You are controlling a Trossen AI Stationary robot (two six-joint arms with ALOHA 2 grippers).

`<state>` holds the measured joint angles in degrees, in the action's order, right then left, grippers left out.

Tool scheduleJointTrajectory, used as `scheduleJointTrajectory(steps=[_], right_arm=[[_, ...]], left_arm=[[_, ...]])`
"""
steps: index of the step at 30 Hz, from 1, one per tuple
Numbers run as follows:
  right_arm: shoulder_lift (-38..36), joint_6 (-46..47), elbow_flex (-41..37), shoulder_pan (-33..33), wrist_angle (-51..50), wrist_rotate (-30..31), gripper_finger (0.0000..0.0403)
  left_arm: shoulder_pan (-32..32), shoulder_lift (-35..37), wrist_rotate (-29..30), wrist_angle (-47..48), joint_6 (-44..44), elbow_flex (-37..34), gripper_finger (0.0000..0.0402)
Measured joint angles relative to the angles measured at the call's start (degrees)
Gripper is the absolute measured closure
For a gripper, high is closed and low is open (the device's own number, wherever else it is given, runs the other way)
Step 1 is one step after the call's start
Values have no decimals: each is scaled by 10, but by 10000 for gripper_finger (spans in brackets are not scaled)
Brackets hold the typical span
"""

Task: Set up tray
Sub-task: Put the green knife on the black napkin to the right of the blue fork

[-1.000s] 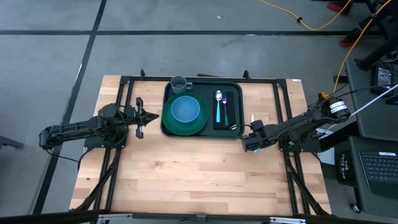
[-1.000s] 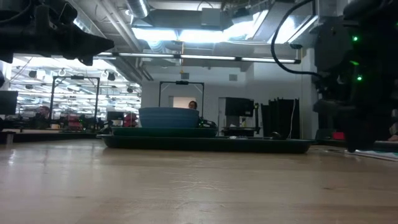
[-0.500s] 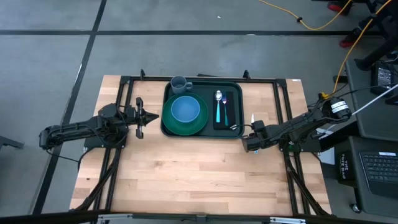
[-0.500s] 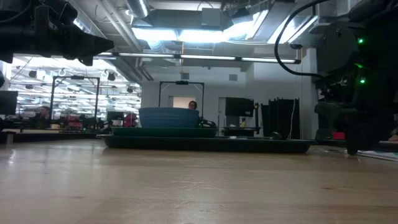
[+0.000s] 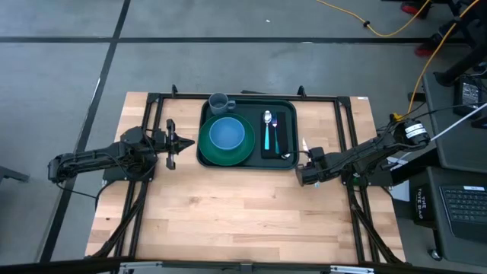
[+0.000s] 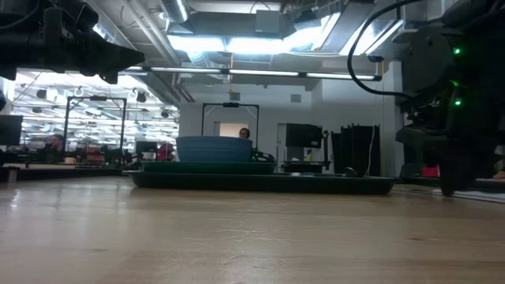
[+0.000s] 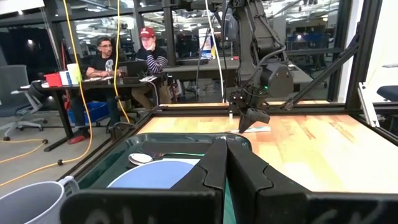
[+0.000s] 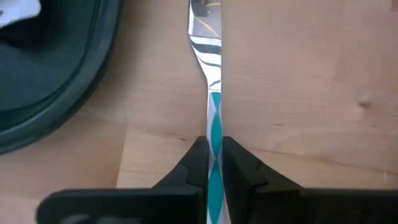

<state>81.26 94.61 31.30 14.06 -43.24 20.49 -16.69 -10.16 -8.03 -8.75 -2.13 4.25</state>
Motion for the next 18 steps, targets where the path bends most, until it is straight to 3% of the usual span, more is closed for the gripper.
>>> scheduleJointTrajectory(steps=[9,18], right_arm=[[-9,28,-3,0,-10,28,368],[-86,8,-3,0,-22,44,367]], left_arm=[[0,0,-2,0,0,0,400],[0,0,-2,0,0,0,397]])
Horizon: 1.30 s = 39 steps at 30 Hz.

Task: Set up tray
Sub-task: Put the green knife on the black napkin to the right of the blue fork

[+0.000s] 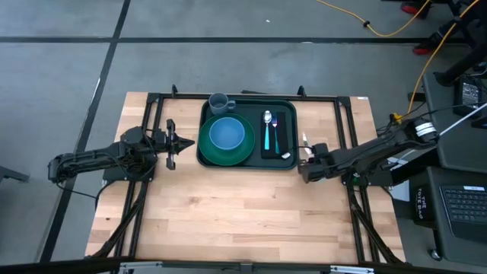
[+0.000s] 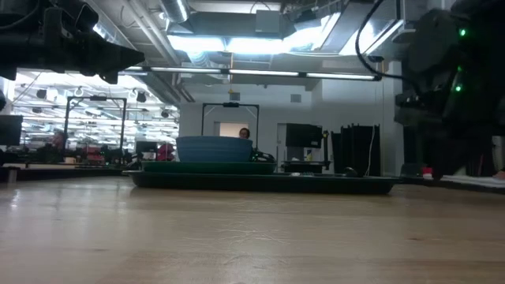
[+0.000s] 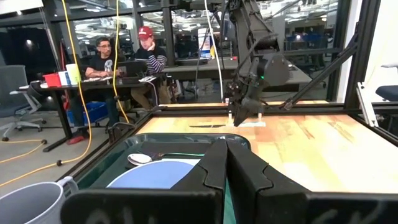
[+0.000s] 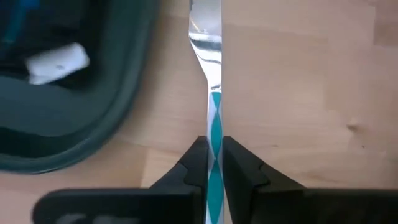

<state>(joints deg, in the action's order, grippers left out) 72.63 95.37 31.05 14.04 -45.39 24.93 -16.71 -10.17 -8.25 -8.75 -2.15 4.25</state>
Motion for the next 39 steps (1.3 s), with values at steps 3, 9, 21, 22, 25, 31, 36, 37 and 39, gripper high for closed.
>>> scheduleJointTrajectory(steps=[3,9,21,22,25,31,36,37,39], right_arm=[[-30,-18,0,0,1,19,370],[-93,-73,1,1,11,72,371],[-155,-301,1,25,151,171,368],[-155,-318,1,30,168,182,367],[-155,-357,2,45,205,211,369],[-141,-357,2,83,221,283,370],[-121,-375,2,104,245,316,369],[-117,-389,2,107,258,316,370],[-108,-415,2,113,288,316,372]], left_arm=[[0,0,0,0,0,0,400],[0,0,0,0,1,0,396],[0,0,0,0,16,0,396],[0,0,0,0,16,0,395],[0,0,0,0,21,0,396],[0,0,0,0,24,0,397],[0,0,0,0,25,0,396],[0,0,0,0,25,0,397],[0,0,0,0,25,0,398]])
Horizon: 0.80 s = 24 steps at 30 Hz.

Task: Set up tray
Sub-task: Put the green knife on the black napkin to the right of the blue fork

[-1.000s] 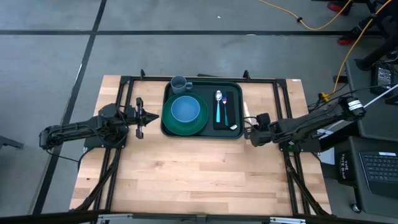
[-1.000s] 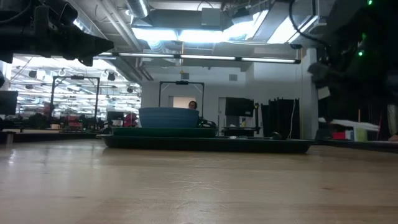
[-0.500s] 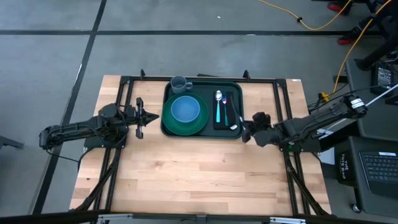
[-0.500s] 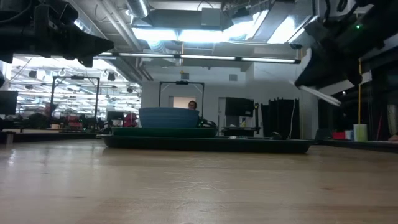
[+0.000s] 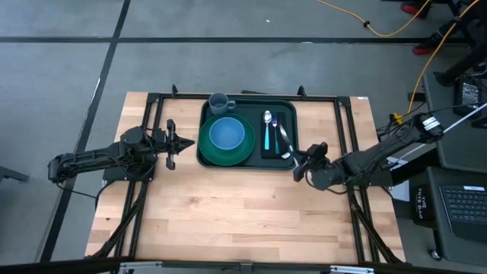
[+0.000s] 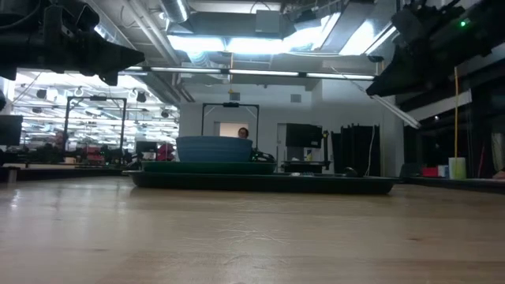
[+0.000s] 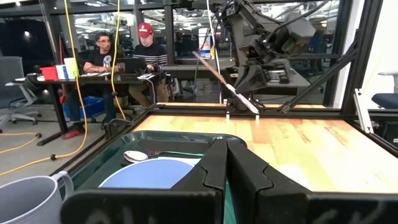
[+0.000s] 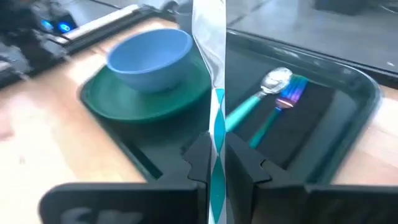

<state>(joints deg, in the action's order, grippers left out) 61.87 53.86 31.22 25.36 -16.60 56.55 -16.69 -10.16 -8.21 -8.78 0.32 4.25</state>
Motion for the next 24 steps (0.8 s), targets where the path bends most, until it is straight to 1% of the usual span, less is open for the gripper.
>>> scheduleJointTrajectory(steps=[5,12,16,20,24], right_arm=[[13,-48,0,5,63,0,367],[14,-54,0,5,93,-1,373],[14,-96,0,4,132,-7,367],[14,-150,0,4,188,-8,372],[14,-187,0,2,239,-7,373]], left_arm=[[0,0,0,0,0,0,396],[0,0,0,0,0,0,399],[0,0,0,0,0,0,399],[0,0,0,0,2,0,396],[0,0,0,0,42,0,398]])
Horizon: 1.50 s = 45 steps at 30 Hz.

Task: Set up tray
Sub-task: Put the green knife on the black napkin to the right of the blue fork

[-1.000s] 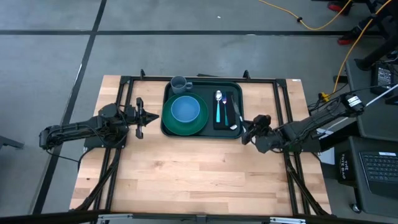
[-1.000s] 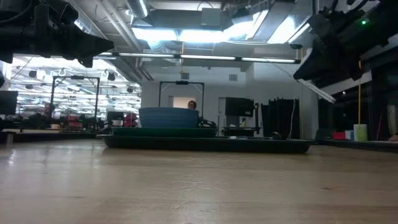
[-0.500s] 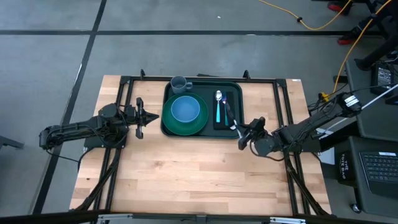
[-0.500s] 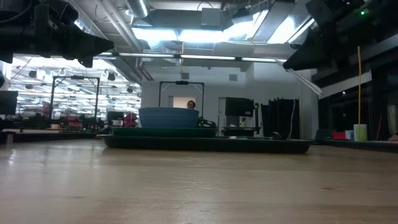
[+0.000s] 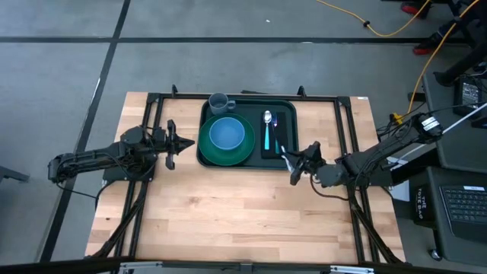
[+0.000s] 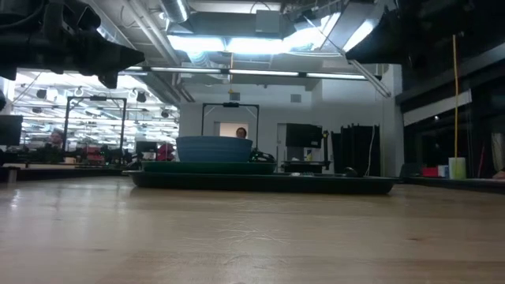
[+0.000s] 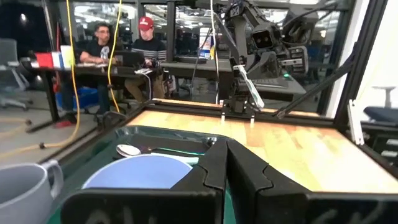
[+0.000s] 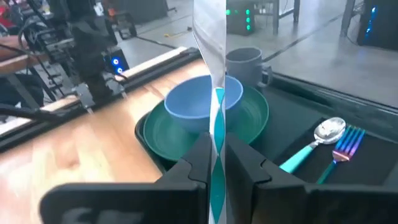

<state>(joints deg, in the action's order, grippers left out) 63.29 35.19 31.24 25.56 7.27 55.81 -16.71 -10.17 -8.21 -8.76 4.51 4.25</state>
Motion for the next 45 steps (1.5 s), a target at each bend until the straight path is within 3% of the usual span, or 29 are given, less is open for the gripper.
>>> scheduleJointTrajectory(steps=[7,11,14,21,30,36,45], right_arm=[[4,-12,15,-19,12,-3,374],[34,-44,70,-31,-2,-22,372],[69,-51,130,-41,-72,-26,371],[135,144,265,-80,-332,-16,370],[219,250,403,-159,-523,-71,372],[252,316,435,-218,-609,-122,365],[254,354,425,-271,-624,-178,364]], left_arm=[[0,0,0,0,23,0,398],[0,0,0,0,23,0,396],[0,0,0,0,23,0,398],[0,0,0,0,23,0,397],[0,0,0,0,23,0,399],[0,0,0,0,23,0,396],[0,0,0,0,-28,0,399]])
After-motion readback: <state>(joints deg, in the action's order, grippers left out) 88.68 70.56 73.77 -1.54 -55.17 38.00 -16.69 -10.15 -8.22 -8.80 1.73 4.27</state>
